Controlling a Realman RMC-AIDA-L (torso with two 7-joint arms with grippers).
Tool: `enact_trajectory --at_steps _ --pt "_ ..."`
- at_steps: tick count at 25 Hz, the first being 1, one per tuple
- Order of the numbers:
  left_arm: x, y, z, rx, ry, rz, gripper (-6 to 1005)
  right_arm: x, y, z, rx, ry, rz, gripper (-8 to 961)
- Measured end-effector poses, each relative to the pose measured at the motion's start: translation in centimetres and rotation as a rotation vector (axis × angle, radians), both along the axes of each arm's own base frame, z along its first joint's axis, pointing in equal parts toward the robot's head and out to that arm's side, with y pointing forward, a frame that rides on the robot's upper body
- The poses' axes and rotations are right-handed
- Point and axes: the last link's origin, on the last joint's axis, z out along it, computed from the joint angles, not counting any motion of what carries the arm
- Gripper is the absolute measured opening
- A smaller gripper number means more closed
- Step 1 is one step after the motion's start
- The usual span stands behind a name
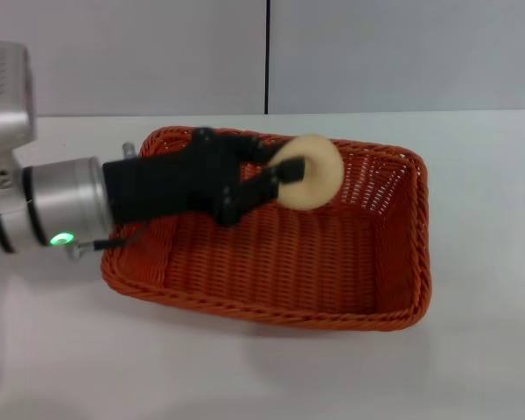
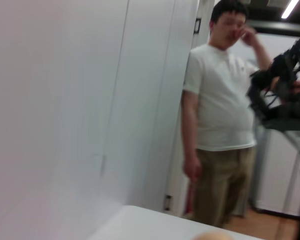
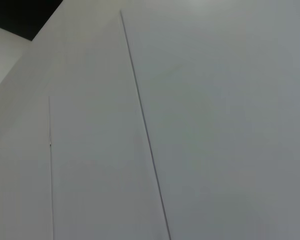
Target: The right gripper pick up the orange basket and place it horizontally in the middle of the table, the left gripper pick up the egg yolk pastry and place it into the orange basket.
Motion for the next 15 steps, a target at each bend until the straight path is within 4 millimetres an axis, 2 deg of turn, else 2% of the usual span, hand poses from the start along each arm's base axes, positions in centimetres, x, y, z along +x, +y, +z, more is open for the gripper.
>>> enact_trajectory --at_steps 6,13,15 --pt "0.0 0.9 -0.7 0.061 0.009 0.032 251 0.5 -0.7 -0.2 0.003 0.033 -0.011 491" --pt "-2.3 0.7 2.0 0.141 -0.055 0.121 519 1.2 -1.2 -1.2 0.041 0.030 -0.049 491" --pt "-4.0 0.8 3.3 0.201 -0.083 0.200 587 1.5 -1.5 -1.8 0.069 0.021 -0.067 491"
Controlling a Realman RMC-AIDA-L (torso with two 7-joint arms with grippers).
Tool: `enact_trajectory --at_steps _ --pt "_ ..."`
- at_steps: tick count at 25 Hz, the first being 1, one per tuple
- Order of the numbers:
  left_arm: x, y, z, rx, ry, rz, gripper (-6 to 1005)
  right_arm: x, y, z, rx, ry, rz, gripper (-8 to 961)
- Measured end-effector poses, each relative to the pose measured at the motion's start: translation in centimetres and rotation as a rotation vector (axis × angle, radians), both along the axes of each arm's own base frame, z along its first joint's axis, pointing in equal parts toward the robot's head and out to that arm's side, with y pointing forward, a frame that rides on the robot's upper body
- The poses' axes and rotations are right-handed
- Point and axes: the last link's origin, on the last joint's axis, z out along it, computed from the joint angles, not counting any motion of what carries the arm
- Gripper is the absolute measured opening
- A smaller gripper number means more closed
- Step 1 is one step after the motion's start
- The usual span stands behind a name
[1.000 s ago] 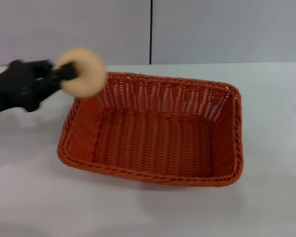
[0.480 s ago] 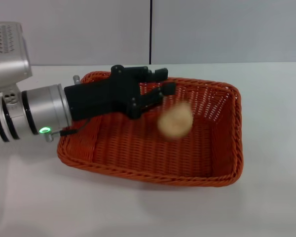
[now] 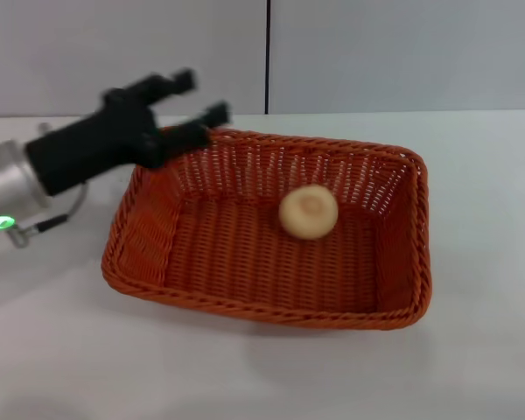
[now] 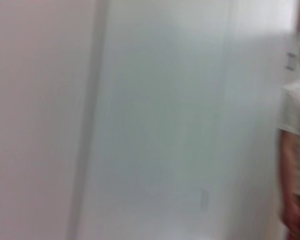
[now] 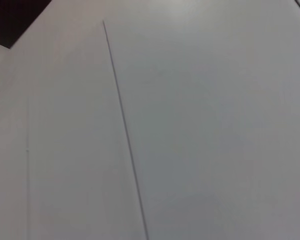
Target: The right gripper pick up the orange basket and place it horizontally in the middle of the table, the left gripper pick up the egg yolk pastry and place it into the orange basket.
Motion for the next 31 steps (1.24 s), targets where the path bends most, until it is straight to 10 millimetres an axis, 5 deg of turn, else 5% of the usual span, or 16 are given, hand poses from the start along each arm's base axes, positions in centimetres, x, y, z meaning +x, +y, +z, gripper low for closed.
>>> enact_trajectory --at_steps 8,18,31 --pt "-4.9 -0.2 3.0 0.222 -0.059 0.173 832 0.6 -2.7 -3.0 0.165 -0.039 -0.069 492" --pt "-5.9 0.0 4.1 0.325 -0.040 0.194 832 1.2 -5.1 -3.1 0.318 -0.053 -0.149 492" --pt "-6.4 -1.0 3.7 0.343 -0.033 0.183 832 1.4 -5.7 -2.3 0.388 -0.038 -0.164 491"
